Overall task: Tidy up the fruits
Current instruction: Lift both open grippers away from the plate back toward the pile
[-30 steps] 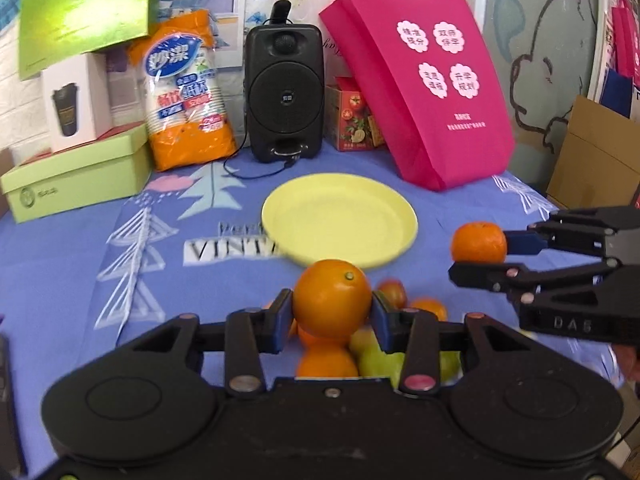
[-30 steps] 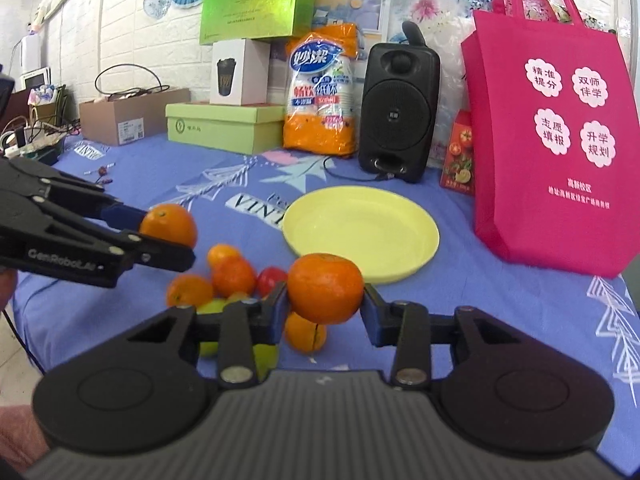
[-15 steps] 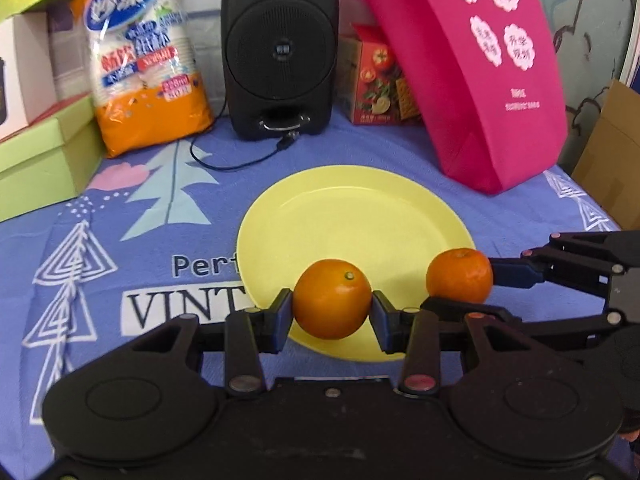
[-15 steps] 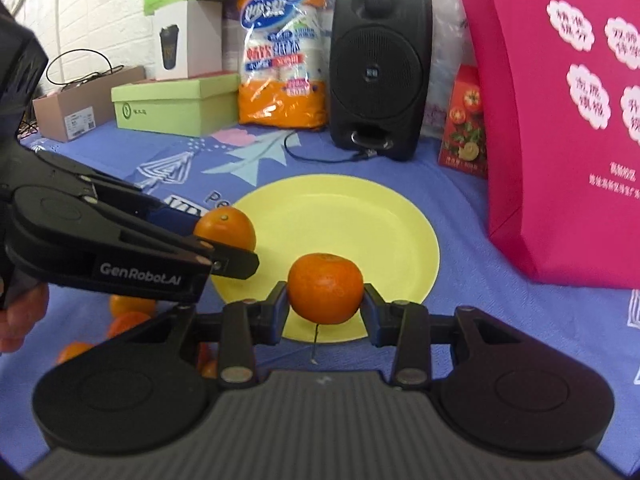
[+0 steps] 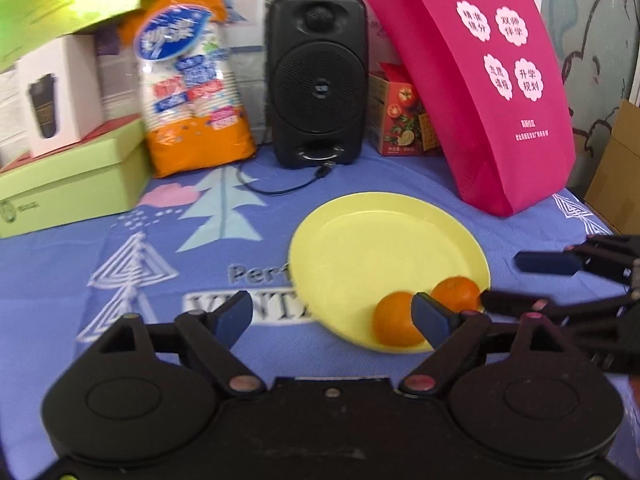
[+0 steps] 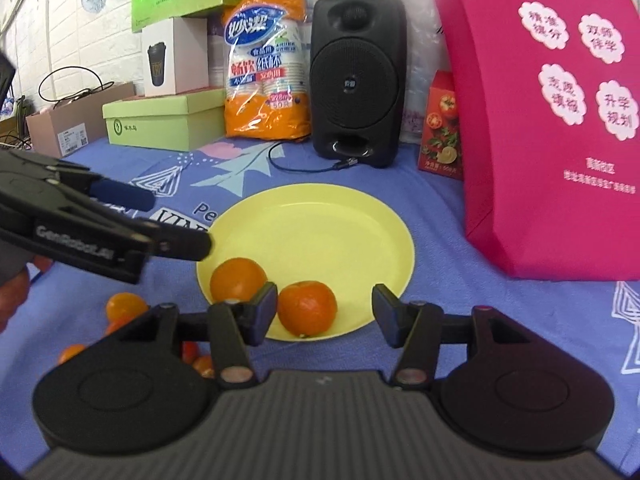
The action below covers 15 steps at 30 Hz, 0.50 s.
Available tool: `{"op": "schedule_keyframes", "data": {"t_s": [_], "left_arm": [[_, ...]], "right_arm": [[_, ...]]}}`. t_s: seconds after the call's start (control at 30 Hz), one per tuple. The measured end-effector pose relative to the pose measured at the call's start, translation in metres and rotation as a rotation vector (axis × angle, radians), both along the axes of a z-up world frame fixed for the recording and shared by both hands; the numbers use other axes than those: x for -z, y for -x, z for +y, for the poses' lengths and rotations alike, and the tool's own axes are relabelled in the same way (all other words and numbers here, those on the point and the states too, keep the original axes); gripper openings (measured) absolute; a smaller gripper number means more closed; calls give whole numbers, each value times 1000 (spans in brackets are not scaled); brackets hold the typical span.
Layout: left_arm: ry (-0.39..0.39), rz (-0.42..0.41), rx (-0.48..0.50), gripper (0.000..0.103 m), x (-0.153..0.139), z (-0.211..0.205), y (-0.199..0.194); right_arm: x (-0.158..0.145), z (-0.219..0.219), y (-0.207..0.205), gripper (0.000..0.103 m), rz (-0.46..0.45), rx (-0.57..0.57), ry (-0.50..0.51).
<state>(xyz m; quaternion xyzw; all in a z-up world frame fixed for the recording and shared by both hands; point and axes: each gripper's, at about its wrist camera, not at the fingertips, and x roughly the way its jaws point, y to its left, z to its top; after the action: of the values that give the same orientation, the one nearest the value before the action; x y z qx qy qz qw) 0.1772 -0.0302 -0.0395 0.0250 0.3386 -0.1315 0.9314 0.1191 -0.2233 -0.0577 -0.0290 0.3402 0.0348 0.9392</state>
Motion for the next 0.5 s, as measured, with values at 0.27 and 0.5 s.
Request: {"op": "schedule_keyframes", "data": {"t_s": [0.27,0.5], "left_arm": [[-38,-23,-21,87,-2,25,60],[-26,7,-21,87,10,34,102]], "right_arm": [[-18,2,41,53,-30,-8,11],[-21,16,79,59,-28,-63,31]]}}
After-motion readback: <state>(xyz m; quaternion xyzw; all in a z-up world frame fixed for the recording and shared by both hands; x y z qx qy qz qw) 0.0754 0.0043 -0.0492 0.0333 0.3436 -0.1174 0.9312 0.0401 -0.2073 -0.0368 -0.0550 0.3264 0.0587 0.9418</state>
